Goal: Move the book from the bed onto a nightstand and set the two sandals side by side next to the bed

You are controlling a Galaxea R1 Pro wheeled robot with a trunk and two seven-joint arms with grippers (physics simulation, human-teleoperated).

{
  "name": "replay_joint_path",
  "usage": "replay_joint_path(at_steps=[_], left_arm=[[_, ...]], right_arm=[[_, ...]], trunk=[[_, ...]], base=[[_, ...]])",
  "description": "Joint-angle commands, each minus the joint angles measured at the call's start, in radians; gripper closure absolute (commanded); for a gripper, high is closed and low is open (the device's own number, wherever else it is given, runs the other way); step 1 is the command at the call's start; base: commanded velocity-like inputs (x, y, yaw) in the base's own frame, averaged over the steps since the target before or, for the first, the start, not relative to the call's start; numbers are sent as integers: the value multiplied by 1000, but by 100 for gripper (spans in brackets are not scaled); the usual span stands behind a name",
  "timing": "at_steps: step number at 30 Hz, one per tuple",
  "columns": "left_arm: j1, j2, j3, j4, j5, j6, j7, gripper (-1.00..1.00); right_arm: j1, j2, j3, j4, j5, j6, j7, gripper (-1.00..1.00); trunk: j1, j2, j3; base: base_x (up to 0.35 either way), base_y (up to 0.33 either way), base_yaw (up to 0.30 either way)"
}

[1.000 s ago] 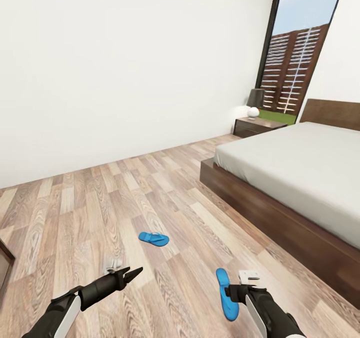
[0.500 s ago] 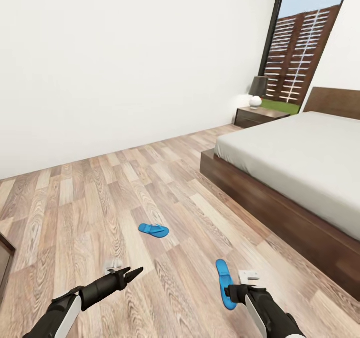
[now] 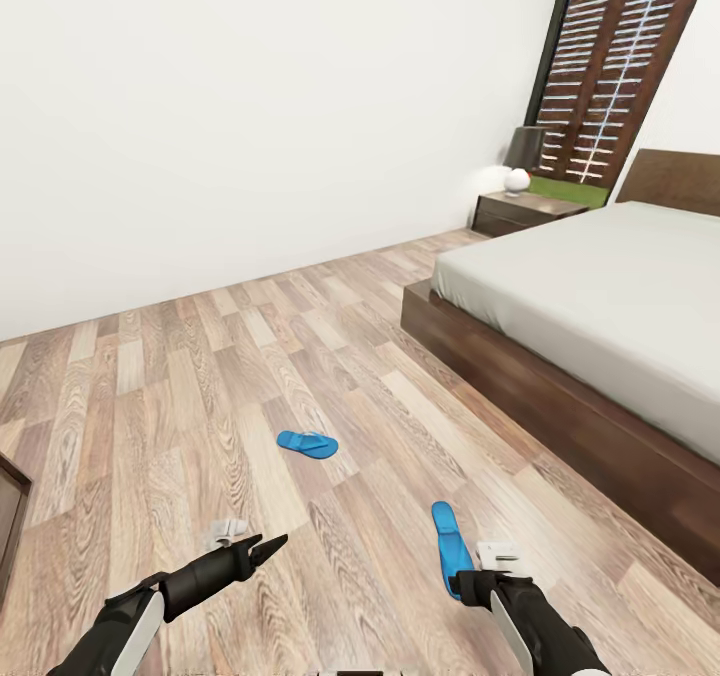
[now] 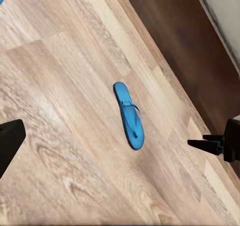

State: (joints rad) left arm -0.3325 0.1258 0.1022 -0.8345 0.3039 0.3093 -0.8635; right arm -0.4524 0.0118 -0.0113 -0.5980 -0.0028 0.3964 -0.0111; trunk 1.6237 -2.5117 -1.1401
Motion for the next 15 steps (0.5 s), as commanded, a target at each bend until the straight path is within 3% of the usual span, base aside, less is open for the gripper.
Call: replay_joint_path(at_steps=[1, 15], left_arm=[[0, 0, 1, 0, 7, 10, -3, -100], [0, 0, 1, 0, 8, 10, -3, -100]], right_arm=[[0, 2, -1, -2, 0, 6, -1, -100], [0, 19, -1, -2, 0, 4, -1, -100]], trunk=[[0, -1, -5], [6, -4, -59]], base=[[0, 0, 0], [0, 0, 0]])
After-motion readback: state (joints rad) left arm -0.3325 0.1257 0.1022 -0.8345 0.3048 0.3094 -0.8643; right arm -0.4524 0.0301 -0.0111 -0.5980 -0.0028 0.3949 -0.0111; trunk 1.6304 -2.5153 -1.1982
